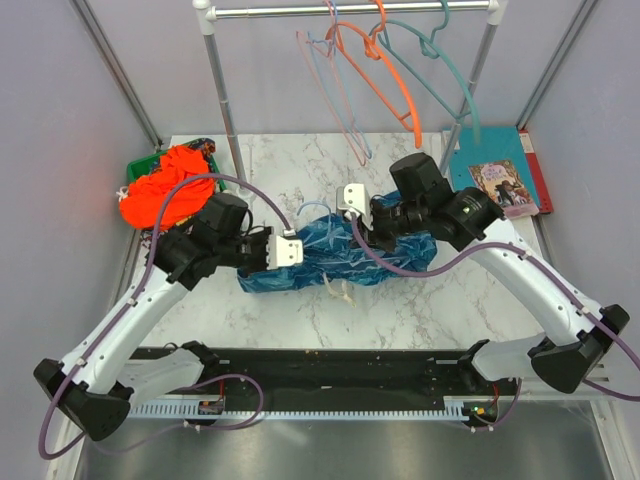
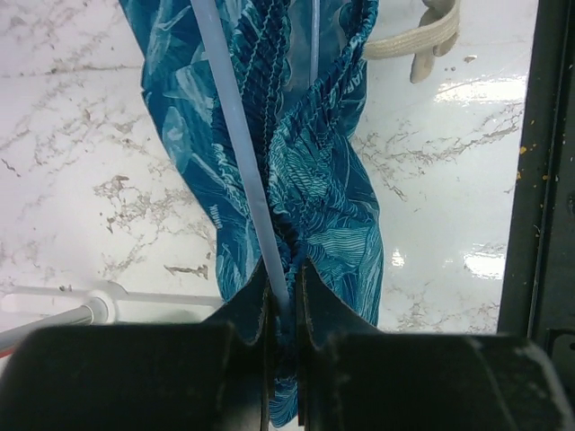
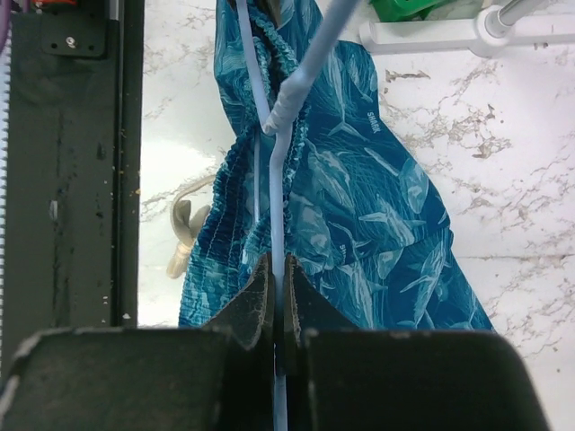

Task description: Place the shorts on the hanger

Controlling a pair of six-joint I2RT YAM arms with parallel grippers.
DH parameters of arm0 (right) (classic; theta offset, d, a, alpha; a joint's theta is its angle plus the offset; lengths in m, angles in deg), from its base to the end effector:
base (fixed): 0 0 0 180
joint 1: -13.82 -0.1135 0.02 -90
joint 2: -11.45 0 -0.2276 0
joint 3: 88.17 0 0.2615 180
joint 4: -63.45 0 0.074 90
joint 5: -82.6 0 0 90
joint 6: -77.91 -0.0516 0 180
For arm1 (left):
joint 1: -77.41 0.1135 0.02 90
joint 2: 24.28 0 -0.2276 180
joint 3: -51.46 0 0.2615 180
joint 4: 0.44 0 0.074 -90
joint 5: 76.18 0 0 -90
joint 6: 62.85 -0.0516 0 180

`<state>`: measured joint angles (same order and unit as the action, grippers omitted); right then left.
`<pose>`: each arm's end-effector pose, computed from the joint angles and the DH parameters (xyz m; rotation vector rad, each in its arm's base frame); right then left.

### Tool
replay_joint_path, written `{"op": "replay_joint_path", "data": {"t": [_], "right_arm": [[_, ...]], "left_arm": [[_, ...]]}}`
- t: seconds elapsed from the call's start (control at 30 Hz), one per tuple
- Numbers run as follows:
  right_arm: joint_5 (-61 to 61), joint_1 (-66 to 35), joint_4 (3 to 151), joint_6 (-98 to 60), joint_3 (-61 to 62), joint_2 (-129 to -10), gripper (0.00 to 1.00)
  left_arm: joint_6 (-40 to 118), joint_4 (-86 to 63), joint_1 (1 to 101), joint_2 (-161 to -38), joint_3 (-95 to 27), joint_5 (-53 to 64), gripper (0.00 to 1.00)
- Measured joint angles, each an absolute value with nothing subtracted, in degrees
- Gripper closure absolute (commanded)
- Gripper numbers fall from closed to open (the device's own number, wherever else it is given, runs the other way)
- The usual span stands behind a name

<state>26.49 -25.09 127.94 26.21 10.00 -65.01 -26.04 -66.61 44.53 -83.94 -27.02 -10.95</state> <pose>0.2118 0.2079 0.3522 -1.6282 1.5619 0.6866 0.1851 -0.1454 0.3054 1.7272 1.5587 -0.3415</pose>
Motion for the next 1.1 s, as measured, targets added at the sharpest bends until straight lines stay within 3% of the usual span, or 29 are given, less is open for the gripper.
{"op": "replay_joint_path", "data": {"t": [0.03, 0.17, 0.23, 0.4, 0.67, 1.1], "right_arm": [[26.38, -25.18, 128.83, 25.47, 10.96, -65.01, 1.00], [25.75, -25.25, 132.92, 22.12, 15.16, -65.04, 1.00], [25.73, -25.03, 134.32, 20.61, 16.93, -64.91, 1.00], [25.66, -24.96, 136.26, 18.45, 18.13, -63.99, 1.00], [21.77, -24.94, 137.97, 11.19, 22.81, -63.66, 1.00], [8.94, -24.70, 134.12, -6.95, 37.78, -70.76, 1.00]], "left_arm": [[-26.15, -66.56, 44.53, -83.51, -27.21, -11.39, 0.77], [-25.91, -66.26, 44.44, -81.74, -28.02, -13.05, 0.53], [-25.45, -66.26, 44.44, -80.45, -28.44, -13.40, 0.49], [-21.75, -64.95, 47.65, -77.47, -28.74, -13.82, 0.47], [-8.99, -58.15, 62.43, -76.14, -31.98, -18.30, 0.32], [9.65, -49.71, 63.09, -76.51, -42.25, -21.29, 0.32]]}}
